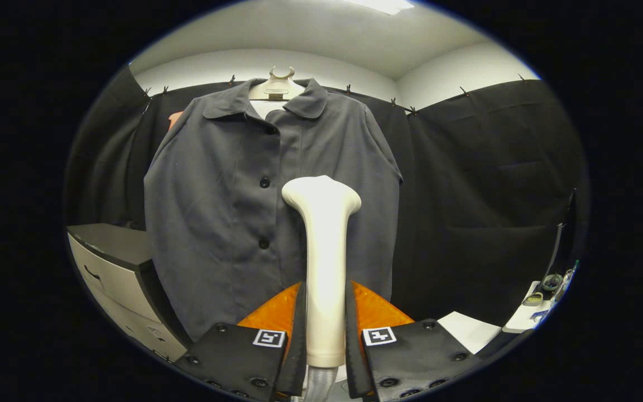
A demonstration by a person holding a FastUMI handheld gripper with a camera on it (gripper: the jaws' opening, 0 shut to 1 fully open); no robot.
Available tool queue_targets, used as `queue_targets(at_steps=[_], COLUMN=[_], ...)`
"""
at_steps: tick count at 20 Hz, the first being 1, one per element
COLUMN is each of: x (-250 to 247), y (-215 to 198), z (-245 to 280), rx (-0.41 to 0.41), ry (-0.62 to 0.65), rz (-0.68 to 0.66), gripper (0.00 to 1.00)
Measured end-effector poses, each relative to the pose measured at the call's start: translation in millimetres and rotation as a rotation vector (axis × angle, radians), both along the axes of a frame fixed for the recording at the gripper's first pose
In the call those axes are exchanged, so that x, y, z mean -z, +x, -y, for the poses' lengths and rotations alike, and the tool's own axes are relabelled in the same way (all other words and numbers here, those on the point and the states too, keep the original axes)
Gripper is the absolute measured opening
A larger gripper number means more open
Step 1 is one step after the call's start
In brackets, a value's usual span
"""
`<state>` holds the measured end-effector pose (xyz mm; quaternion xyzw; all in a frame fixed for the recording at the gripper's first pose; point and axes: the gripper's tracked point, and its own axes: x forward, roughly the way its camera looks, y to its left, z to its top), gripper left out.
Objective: Iron the clothes twice with a garment steamer, once on the left side and once on the right side.
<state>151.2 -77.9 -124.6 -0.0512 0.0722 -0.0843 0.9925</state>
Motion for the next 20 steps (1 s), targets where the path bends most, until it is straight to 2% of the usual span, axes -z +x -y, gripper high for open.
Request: queue_targets(at_steps=[20], x=[89], y=[-46], z=[8], rx=[0.010], ry=[0.010], rz=[-0.159], gripper=[0.37])
